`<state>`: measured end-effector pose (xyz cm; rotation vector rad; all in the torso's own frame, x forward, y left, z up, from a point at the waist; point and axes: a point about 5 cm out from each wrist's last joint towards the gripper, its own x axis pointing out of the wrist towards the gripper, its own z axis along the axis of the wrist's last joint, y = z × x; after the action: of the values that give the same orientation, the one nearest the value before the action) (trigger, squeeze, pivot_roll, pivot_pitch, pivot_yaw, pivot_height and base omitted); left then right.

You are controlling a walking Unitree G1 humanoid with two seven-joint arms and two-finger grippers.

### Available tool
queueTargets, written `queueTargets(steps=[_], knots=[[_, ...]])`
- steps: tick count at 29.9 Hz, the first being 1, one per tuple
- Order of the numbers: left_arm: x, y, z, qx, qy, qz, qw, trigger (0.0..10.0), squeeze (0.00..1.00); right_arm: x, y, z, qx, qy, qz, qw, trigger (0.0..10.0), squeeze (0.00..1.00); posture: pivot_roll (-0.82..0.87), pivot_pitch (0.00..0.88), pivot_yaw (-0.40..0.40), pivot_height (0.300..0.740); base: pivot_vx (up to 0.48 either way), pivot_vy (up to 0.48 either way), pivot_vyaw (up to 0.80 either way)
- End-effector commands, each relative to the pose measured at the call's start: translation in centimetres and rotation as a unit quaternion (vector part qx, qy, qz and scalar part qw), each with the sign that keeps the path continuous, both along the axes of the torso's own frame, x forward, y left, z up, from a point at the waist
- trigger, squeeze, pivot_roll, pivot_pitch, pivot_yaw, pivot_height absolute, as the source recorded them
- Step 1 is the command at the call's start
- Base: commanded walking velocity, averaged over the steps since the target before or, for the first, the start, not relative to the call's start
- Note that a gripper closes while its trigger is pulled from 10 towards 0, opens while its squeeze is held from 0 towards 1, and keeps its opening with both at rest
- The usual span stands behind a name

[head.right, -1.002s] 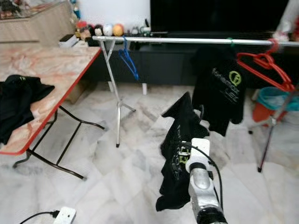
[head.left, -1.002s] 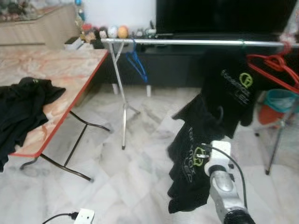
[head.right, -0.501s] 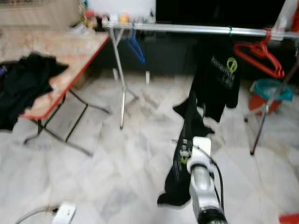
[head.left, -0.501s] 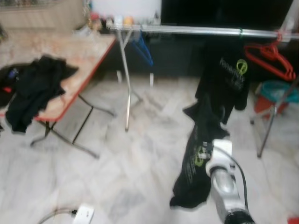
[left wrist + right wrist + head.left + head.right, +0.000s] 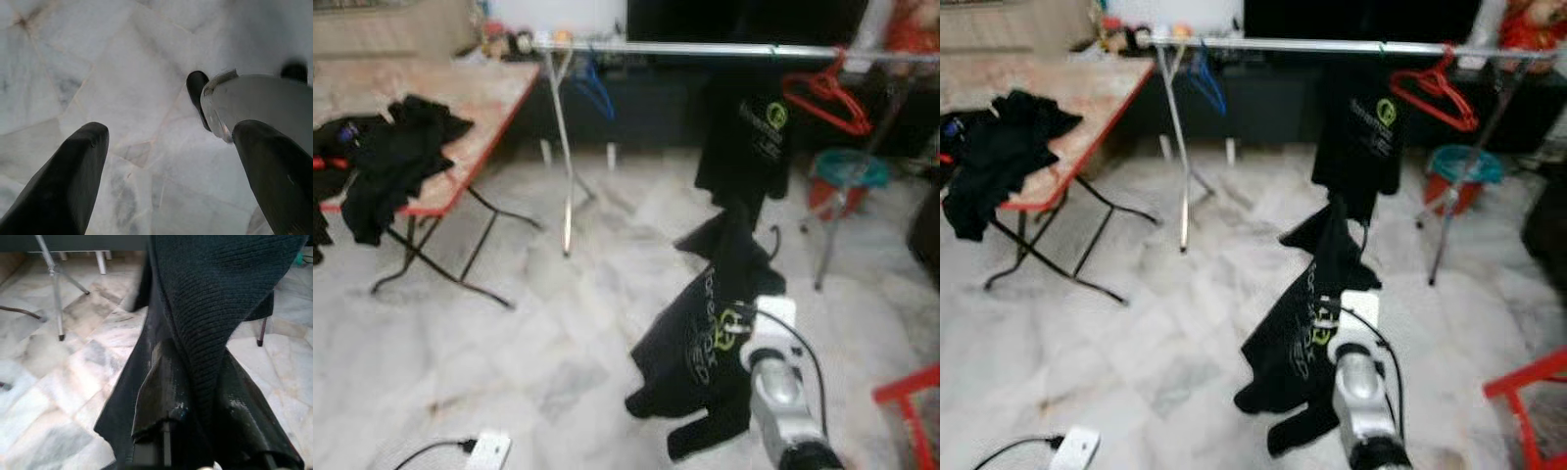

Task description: Hang hanger

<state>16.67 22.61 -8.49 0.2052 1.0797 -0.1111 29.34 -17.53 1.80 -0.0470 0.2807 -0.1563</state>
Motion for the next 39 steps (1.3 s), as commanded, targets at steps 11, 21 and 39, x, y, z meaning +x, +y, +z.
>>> queueTargets(steps=[11, 21, 39], knots=[[-0.3, -0.1, -0.1, 0.012, 0.004, -0.031, 0.999, 10.0, 0.00, 0.4, -0.5, 0.1, -0.020, 0.019, 0.001, 1.000, 10.0, 0.00, 0.00, 0.000, 0.031, 0.740, 0.000, 0.000, 0.00], [0.2, 0.0, 0.1, 0.041, -0.015, -0.065, 0.997, 10.0, 0.00, -0.6, -0.8, -2.3, -0.051, 0.135, 0.089, 0.985, 10.0, 0.00, 0.01, 0.000, 0.029, 0.740, 0.000, 0.000, 0.00], [13.3, -2.7, 13.0, -0.054, -0.361, -0.220, 0.904, 10.0, 0.00, 0.5, -2.4, 0.5, -0.132, 0.175, 0.378, 0.899, 10.0, 0.00, 0.03, 0.000, 0.014, 0.740, 0.000, 0.000, 0.00]])
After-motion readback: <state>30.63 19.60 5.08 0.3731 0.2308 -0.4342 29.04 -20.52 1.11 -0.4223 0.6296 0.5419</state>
